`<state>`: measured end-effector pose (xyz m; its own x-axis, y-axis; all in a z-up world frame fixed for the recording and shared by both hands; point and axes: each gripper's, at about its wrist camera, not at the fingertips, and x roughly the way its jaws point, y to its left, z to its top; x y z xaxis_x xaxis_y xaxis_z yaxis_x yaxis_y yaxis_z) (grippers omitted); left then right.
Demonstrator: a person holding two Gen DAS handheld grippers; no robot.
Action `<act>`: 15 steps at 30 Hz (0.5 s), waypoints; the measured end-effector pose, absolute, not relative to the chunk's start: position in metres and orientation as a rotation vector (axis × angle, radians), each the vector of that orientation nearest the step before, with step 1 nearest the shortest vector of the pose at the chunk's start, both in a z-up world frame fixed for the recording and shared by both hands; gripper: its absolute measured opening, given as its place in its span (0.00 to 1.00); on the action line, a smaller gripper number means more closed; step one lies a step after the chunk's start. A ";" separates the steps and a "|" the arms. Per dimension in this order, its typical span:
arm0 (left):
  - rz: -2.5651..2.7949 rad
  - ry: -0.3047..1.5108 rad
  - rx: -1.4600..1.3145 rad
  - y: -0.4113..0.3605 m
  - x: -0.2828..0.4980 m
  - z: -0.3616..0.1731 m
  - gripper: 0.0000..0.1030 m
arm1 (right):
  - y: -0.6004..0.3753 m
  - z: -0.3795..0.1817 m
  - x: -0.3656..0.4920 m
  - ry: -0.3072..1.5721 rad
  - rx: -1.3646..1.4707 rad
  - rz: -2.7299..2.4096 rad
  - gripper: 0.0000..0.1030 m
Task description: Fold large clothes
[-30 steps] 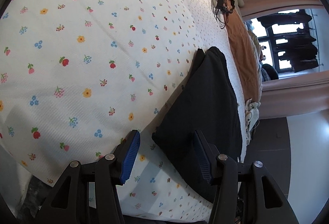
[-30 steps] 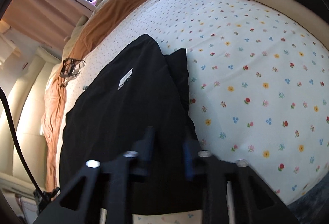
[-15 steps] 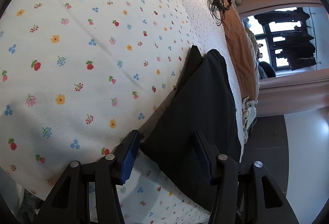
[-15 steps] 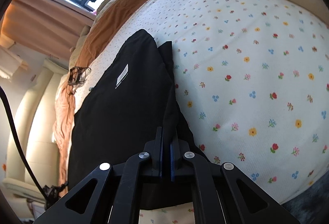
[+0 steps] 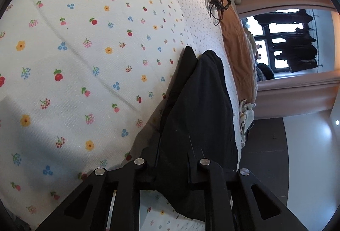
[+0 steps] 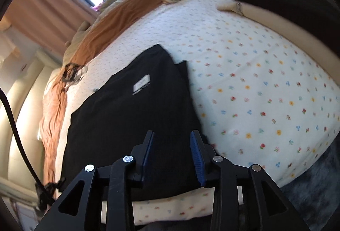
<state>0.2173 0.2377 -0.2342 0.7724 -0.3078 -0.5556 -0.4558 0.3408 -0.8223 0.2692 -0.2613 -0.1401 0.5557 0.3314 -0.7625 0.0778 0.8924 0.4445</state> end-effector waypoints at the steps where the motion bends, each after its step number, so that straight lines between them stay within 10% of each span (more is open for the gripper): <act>1: 0.102 0.720 -1.244 0.237 0.215 -0.231 0.13 | -0.254 -0.136 0.269 0.979 0.442 0.174 0.34; 15: 0.093 0.680 -1.296 0.226 0.174 -0.230 0.11 | -0.103 -0.147 0.255 1.109 0.207 0.465 0.34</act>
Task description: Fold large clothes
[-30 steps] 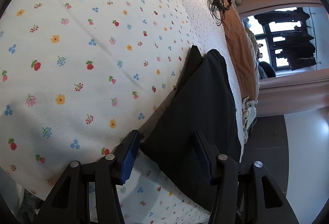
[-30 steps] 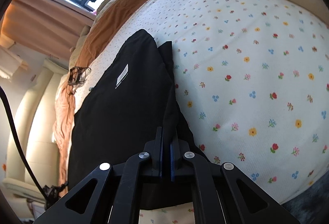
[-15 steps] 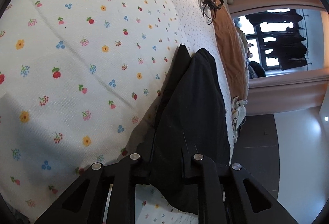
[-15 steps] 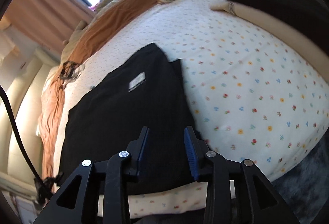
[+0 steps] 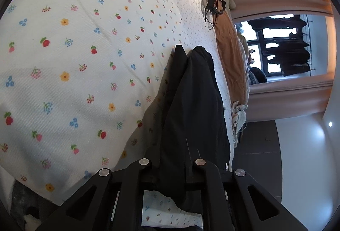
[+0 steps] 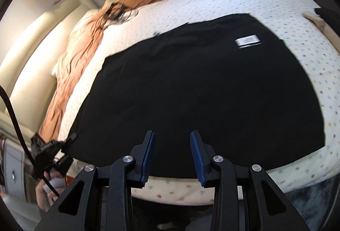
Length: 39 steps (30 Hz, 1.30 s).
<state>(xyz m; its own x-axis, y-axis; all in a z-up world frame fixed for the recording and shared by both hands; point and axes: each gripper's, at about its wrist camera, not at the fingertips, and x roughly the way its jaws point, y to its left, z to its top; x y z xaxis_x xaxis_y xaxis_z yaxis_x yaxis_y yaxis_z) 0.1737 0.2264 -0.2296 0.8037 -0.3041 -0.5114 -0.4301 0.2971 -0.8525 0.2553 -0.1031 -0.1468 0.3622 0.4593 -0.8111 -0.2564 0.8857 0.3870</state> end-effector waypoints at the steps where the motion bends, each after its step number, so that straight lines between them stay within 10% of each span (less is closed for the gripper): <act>1: 0.090 0.678 -1.301 0.226 0.172 -0.229 0.11 | -0.094 -0.150 0.254 1.125 0.177 0.481 0.34; 39: 0.201 0.742 -1.342 0.226 0.181 -0.244 0.12 | -0.016 -0.205 0.411 1.153 0.108 0.371 0.34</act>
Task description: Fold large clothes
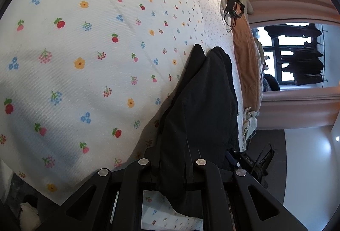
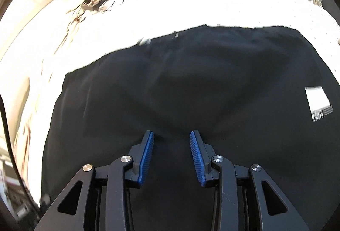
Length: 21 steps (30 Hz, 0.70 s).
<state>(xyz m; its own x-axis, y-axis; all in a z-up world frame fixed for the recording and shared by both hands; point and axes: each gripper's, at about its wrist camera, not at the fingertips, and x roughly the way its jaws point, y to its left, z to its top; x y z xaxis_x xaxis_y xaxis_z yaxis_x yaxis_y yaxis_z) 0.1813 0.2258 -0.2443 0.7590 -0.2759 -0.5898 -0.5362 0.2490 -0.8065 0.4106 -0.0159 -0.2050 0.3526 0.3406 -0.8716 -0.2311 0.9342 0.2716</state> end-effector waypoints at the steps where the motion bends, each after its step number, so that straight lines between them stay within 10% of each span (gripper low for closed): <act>1: 0.207 0.744 -1.340 0.226 0.182 -0.245 0.12 | -0.015 -0.207 0.421 1.152 0.123 0.370 0.34; 21: 0.151 0.679 -1.328 0.222 0.188 -0.213 0.12 | -0.042 -0.191 0.435 1.189 0.362 0.502 0.32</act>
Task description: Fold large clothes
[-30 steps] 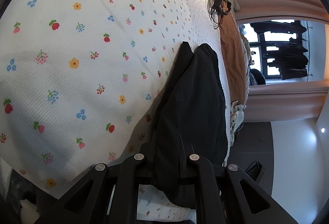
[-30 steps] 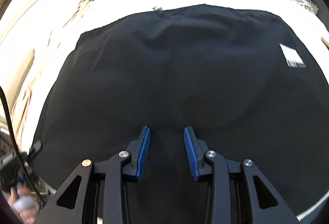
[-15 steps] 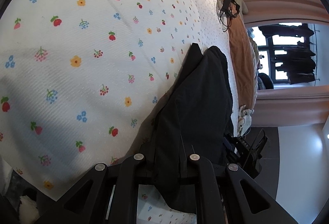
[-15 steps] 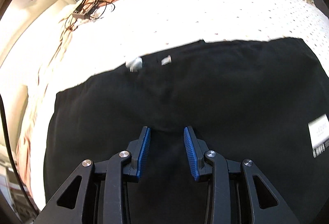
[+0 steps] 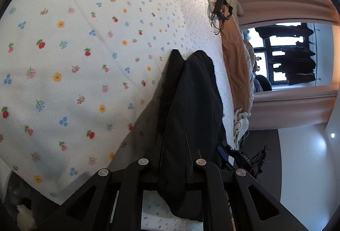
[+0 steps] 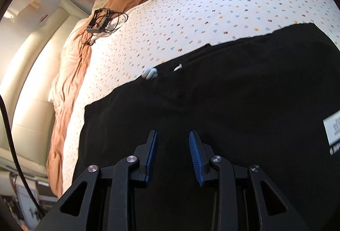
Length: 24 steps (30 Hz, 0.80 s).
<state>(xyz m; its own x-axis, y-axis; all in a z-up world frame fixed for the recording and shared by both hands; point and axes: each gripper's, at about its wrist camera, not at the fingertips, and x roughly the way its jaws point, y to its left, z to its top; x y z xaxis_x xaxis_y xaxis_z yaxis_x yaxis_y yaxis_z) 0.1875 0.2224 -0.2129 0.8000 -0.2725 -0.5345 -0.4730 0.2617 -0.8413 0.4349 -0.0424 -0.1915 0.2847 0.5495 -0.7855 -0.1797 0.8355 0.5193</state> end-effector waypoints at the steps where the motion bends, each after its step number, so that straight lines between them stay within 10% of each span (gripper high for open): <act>1: 0.139 0.671 -1.323 0.222 0.189 -0.207 0.12 | -0.050 -0.189 0.431 1.196 0.370 0.507 0.32; 24: -0.077 0.600 -1.073 0.153 0.244 -0.078 0.12 | -0.097 -0.207 0.303 1.281 0.399 0.662 0.32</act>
<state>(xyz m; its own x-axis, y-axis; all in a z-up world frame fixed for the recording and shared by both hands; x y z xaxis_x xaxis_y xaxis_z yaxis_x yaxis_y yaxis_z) 0.2442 0.1529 -0.0777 0.8391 -0.3422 -0.4228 -0.2241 0.4907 -0.8420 0.3031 -0.0973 -0.2067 0.1404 0.6528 -0.7444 -0.2298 0.7528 0.6168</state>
